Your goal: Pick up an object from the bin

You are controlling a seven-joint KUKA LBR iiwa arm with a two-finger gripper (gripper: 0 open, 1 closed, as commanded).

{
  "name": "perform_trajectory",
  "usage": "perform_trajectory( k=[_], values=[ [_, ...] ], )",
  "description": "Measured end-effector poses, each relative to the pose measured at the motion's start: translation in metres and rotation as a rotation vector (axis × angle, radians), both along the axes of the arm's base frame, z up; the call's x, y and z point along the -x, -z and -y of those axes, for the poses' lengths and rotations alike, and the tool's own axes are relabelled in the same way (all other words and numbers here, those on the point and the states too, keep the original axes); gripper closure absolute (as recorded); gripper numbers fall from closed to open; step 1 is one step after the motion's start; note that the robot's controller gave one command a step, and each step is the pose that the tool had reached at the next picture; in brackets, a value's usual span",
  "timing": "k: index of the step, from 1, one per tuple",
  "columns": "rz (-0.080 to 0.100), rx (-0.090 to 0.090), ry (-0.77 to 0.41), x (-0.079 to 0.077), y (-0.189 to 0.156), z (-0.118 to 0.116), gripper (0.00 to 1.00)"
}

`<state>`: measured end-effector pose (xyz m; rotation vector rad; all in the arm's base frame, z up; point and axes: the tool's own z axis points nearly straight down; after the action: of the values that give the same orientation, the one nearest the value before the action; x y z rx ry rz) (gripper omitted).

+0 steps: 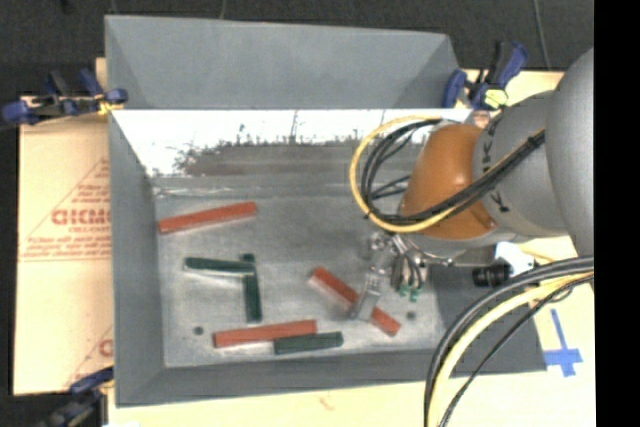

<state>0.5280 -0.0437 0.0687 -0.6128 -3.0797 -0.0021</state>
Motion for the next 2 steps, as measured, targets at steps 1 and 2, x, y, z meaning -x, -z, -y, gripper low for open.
perform_trajectory(
  k=[1, 2],
  values=[
    [0.001, -0.001, 0.101, 0.021, -0.032, -0.024, 0.0],
    [-0.002, 0.001, 0.307, 0.032, -0.031, -0.012, 0.0]
  ],
)
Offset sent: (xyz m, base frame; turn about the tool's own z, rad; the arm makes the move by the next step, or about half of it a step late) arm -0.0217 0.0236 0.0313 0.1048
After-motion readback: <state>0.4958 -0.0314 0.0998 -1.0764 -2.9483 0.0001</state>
